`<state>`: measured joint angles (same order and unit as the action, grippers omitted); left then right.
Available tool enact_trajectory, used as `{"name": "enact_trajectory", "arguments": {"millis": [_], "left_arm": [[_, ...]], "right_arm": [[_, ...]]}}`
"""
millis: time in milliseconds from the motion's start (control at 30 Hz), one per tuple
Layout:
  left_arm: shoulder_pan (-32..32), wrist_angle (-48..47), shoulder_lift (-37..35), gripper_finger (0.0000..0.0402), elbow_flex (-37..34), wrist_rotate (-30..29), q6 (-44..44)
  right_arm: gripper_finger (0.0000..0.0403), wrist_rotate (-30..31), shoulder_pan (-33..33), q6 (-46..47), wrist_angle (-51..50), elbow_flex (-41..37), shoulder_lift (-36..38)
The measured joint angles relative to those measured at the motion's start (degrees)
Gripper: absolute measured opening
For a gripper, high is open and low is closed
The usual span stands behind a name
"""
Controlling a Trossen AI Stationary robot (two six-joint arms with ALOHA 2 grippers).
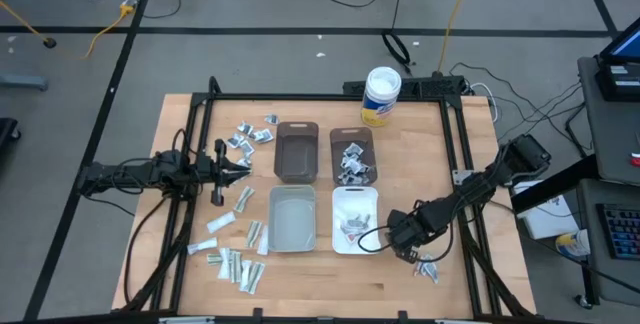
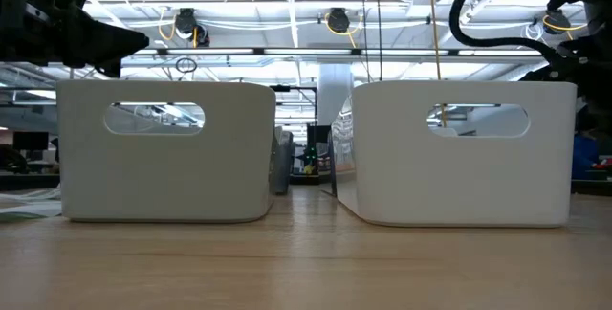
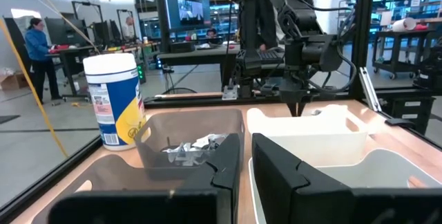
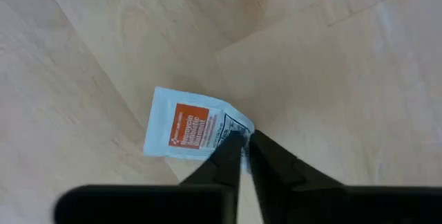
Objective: Pick & Place First Aid Supplies
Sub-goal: Put the orange pad into the white bin
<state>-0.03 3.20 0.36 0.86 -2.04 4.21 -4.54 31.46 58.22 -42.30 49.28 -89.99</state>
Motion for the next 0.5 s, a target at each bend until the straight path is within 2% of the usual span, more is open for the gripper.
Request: {"name": "enact_trajectory", "arguments": {"millis": [100,500], "left_arm": [[0.0,0.0,0.0,0.0047,0.0,0.0,0.0],[0.0,0.0,0.0,0.0047,0.0,0.0,0.0]], "right_arm": [[0.001,-0.1,-0.3,0.3,-1.6,0.2,0.6],[0.0002,-1.7,-4.1,-6.5,-22.2,10.6,5.3]]}}
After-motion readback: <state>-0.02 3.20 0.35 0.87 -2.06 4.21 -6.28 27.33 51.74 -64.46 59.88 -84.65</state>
